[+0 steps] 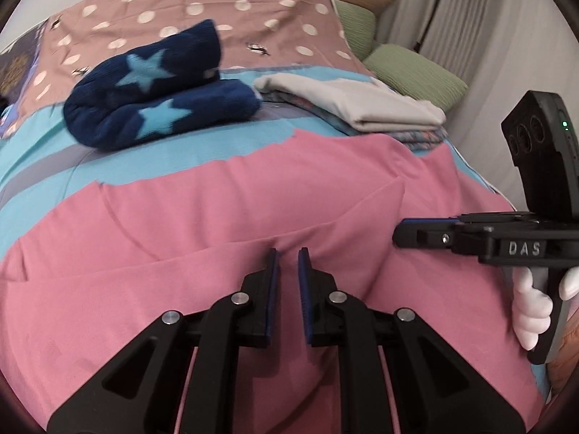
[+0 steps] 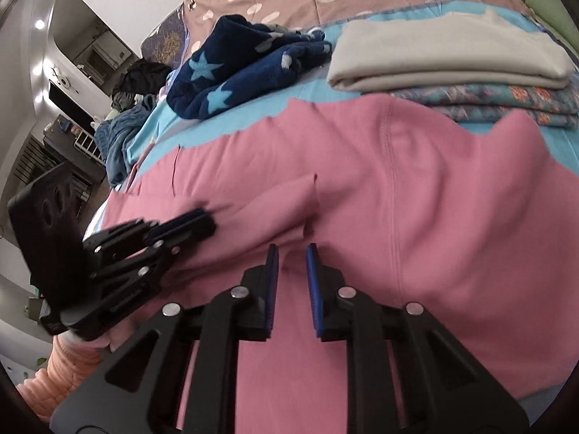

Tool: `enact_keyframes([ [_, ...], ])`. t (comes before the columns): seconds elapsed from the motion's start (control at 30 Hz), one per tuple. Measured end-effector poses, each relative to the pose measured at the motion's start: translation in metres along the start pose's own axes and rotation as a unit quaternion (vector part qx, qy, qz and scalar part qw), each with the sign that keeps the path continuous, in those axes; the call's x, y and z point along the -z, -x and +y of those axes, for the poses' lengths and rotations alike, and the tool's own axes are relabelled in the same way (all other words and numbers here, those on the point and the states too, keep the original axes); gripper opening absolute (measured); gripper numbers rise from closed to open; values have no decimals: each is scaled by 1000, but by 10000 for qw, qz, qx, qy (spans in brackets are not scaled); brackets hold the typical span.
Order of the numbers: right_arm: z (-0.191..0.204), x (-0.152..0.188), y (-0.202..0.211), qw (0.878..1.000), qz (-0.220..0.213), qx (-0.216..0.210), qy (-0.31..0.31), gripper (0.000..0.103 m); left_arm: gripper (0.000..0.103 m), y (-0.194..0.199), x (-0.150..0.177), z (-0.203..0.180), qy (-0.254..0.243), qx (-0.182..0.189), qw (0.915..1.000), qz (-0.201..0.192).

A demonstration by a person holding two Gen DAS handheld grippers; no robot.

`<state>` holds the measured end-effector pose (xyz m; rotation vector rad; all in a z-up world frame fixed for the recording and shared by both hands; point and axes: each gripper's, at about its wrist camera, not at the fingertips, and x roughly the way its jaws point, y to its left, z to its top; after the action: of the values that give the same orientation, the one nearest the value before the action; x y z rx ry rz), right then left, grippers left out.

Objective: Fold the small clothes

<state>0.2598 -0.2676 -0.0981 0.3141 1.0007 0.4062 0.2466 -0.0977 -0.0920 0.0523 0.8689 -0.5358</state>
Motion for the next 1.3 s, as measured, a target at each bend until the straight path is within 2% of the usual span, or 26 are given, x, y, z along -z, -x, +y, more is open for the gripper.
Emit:
enact_keyframes([
  [0.03, 1, -2, -2, 10000, -3, -46, -51, 23, 14, 0, 0, 4, 62, 13, 10000, -10],
  [0.13, 5, -7, -7, 10000, 25, 3, -53, 27, 14, -2, -1, 13, 281, 81, 9996, -10],
  [0.17, 9, -8, -9, 9999, 45, 110, 9, 25, 14, -2, -1, 15, 330, 94, 9994, -15],
  [0.2, 12, -8, -10, 9996, 41, 275, 68, 10, 14, -1, -1, 16, 345, 108, 9993, -28],
  [0.23, 14, -8, -10, 9993, 30, 364, 65, 3, 14, 0, 0, 16, 354, 114, 9993, -47],
  [0.43, 14, 7, 43, 9974, -435, 536, -226, 3, 14, 3, -1, 19, 453, 168, 9987, -143],
  [0.57, 8, 34, 51, 9975, -102, 655, -245, 4, 21, 5, -1, 14, 346, 117, 9992, -168],
  [0.63, 2, 45, 47, 9966, 77, 780, -263, 9, 22, 7, 1, 13, 277, 109, 9994, -149],
  [0.7, -4, 50, 48, 9970, 114, 660, -387, 10, 23, 11, 1, 11, 159, 56, 9998, -113],
  [0.77, -9, 47, 55, 9971, -36, 563, -508, 21, 27, 20, 2, 9, -14, -53, 10000, -47],
  [0.83, -12, 39, 59, 9975, -159, 430, -534, 42, 41, 37, 6, 7, -225, -190, 9995, -64],
  [0.9, -15, 25, 55, 9977, -227, 297, -572, 43, 49, 56, 15, 8, -403, -326, 9985, -160],
  [0.93, -17, 19, 51, 9977, -203, 247, -602, 47, 53, 66, 21, 10, -483, -430, 9977, -203],
  [1.03, -21, 2, 25, 9977, 65, -30, -674, 55, 65, 93, 47, 25, -565, -845, 9943, -326],
  [1.1, -20, -8, 9, 9976, 91, -231, -653, 59, 67, 103, 61, 42, -406, -1161, 9917, -368],
  [1.13, -17, -11, 6, 9977, 60, -273, -615, 54, 66, 106, 67, 51, -263, -1323, 9901, -382],
  [1.17, -13, -14, 4, 9980, 13, -332, -534, 39, 66, 110, 72, 62, -95, -1454, 9885, -408],
  [1.2, -9, -14, 5, 9979, -35, -400, -514, 6, 67, 114, 76, 72, 106, -1561, 9866, -465],
  [1.3, 4, -9, 32, 9961, -759, -189, -417, 3, 66, 121, 81, 93, 392, -1955, 9784, -543],
])
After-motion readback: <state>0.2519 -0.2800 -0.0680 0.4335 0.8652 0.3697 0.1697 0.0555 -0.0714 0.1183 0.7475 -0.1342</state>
